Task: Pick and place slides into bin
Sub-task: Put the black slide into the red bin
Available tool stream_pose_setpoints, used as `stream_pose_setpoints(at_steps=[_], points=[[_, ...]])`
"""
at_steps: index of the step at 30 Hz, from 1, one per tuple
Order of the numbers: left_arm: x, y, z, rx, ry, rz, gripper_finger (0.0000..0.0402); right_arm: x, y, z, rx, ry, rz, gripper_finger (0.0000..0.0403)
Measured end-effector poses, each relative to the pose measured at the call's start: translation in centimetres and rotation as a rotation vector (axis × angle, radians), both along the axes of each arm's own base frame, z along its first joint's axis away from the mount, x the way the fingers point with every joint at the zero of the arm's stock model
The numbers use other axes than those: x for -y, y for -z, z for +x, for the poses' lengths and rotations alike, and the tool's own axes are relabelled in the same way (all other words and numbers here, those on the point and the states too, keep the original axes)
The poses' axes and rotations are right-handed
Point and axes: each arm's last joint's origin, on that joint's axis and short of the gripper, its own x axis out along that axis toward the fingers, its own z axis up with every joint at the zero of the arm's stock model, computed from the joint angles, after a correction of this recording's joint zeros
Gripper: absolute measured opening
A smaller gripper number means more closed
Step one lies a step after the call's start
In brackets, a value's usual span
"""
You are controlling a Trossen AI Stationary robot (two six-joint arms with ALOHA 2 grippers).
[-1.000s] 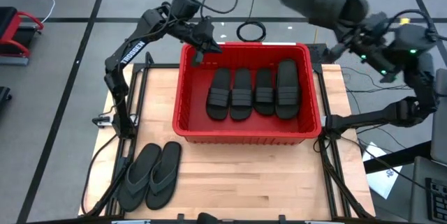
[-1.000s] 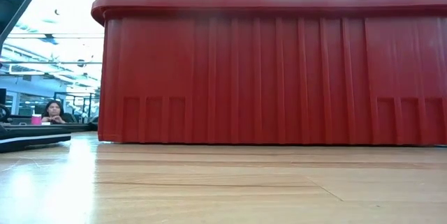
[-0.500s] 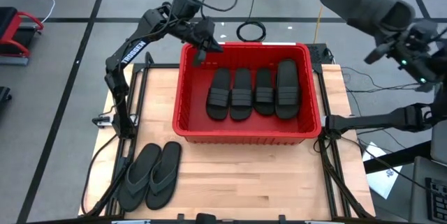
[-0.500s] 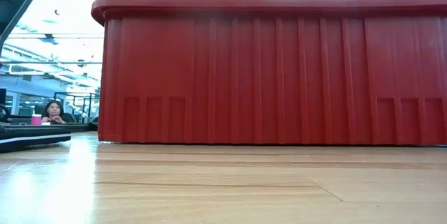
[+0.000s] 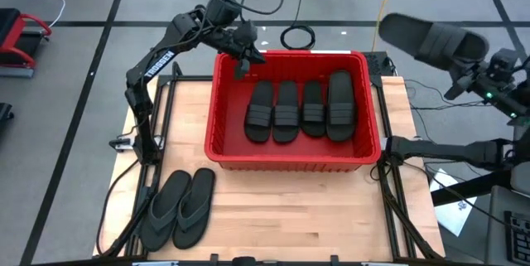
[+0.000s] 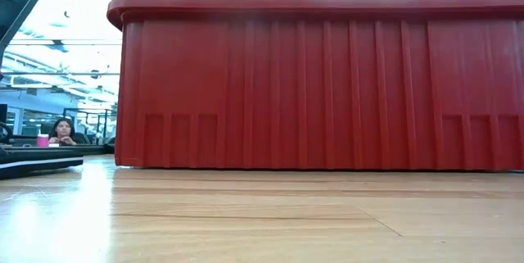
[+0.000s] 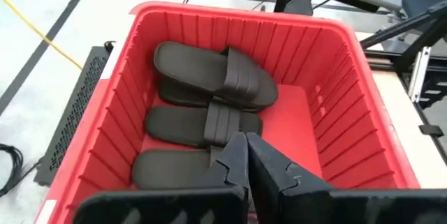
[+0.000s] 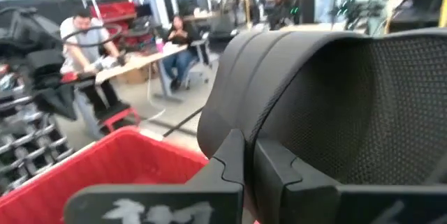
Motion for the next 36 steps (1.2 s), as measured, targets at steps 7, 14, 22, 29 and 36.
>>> stream_pose_setpoints(at_steps=[7,14,22,29,36], points=[[1.3,-0.6,1.3,0.056,0.001,0.035,0.0002,-0.5,0.2,-0.8,0.289,-0.05,-0.224,0.0001],[1.6,-1.2,1.9,0.125,0.016,0.073,0.0004,1.6,0.7,6.4,0.591,-0.25,-0.343,0.0001],[0.5,-1.0,1.2,0.1,-0.012,0.076,0.0006,4.4,4.0,13.1,0.9,-0.183,-0.212,0.0001],[-2.4,-0.6,-0.9,0.05,-0.096,0.085,0.0006,4.8,6.4,18.4,1.007,-0.049,-0.069,0.0001],[-5.0,-1.6,-3.9,0.08,-0.21,0.114,0.0002,3.3,7.7,23.3,1.083,0.109,0.016,0.0001]])
